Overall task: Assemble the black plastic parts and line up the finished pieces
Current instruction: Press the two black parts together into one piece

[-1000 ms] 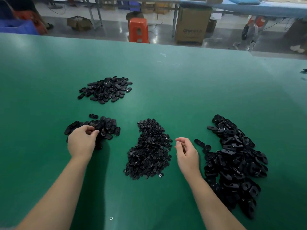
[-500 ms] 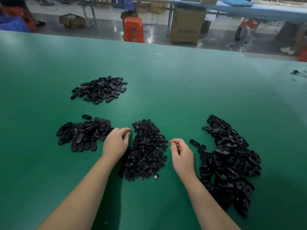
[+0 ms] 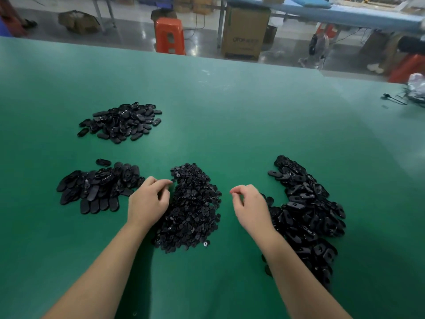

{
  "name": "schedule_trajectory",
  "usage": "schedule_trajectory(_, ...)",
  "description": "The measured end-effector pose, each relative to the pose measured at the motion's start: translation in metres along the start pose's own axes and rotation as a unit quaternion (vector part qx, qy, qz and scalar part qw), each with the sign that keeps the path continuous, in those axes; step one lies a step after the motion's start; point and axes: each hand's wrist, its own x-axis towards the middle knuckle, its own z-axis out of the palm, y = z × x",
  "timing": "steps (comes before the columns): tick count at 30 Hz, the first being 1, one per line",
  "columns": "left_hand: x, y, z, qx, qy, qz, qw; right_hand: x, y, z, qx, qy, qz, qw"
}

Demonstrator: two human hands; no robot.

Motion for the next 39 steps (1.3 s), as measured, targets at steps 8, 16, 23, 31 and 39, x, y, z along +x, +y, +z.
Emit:
schedule_trajectory(8, -0.002, -0.001, 0.001, 0.001, -0.016, 0.004, 1.0, 0.029, 0.03, -0.04, -0.289, -0.067, 0.05, 0.954)
schedule_trajectory(16, -0.002, 0.001, 0.003, 0.038, -0.018, 0.01, 0.999, 0.033, 0.034, -0.035, -0.231, -0.068, 0.055, 0.969)
schedule_trajectory(23, -0.002, 0.002, -0.001, 0.004, -0.005, 0.001, 1.0, 0.025, 0.017, -0.031, -0.057, 0.013, 0.029, 0.998)
schedule_trajectory(31, 0.002, -0.001, 0.0, -0.011, 0.009, -0.021, 1.0, 0.003, 0.006, -0.012, 0.352, 0.0, 0.086, 0.932)
schedule_trajectory(39, 0.001, -0.002, 0.001, 0.007, 0.003, 0.001, 1.0, -0.005, 0.003, 0.018, 0.467, 0.05, 0.118, 0.875)
